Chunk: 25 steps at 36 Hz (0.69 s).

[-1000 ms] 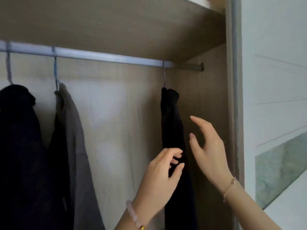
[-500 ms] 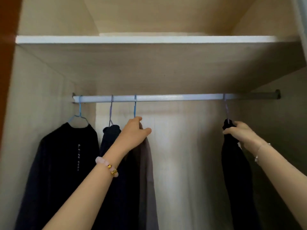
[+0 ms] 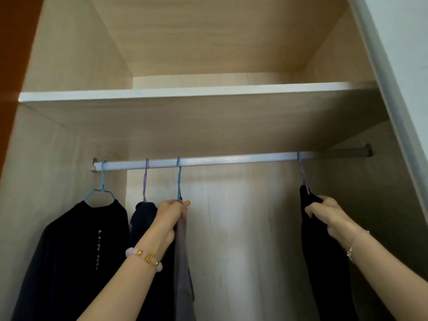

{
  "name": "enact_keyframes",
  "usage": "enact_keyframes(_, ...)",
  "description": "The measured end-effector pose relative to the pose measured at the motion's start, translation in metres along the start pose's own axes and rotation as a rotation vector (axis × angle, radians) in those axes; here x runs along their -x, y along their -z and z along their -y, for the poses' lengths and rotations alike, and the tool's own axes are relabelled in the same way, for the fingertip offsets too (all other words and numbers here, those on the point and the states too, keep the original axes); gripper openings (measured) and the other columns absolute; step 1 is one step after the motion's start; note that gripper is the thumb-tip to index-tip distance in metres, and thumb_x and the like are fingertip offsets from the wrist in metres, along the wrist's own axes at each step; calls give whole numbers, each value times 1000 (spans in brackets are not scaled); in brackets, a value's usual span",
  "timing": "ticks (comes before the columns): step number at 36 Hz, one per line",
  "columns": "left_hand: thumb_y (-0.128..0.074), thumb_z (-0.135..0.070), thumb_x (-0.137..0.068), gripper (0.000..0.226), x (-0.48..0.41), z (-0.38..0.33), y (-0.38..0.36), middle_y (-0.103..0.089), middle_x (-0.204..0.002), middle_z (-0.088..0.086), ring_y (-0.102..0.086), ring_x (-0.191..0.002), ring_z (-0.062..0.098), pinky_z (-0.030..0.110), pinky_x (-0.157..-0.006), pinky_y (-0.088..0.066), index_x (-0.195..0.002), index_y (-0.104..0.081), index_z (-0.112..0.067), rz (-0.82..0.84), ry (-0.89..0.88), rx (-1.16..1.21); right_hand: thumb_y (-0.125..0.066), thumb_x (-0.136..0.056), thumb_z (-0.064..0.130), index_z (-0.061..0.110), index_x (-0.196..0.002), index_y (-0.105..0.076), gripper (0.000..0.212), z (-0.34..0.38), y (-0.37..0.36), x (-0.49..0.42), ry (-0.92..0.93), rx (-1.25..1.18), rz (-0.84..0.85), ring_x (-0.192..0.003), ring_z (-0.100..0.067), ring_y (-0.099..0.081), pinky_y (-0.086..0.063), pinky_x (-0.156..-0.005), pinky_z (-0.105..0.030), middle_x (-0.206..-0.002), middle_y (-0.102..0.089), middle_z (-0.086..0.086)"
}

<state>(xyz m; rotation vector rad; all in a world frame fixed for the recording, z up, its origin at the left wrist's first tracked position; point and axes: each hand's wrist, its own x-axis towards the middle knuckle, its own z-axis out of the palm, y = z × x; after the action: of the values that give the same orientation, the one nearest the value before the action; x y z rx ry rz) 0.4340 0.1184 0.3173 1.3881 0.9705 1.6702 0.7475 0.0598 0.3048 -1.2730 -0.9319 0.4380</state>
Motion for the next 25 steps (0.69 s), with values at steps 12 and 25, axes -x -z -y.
enact_keyframes(12,-38,16,-69,38,-34,-23,4,-68,-108,14,-58,-97,35,37,-82,-50,-99,-62,16,49,8,13,-37,-78,-18,-6,-91,-61,29,17,8,-2,84,-30,-28,-38,-17,-52,-32,-30,-10,-58,-51,-11)
enact_keyframes(25,-55,-3,-61,24,-51,-41,-14,-71,-107,11,-60,-110,31,43,-99,-46,-82,-64,4,198,-51,-18,-48,-78,-9,1,-72,-53,13,58,2,-26,155,101,-37,-50,-22,-46,-32,-44,-21,-59,-48,-10)
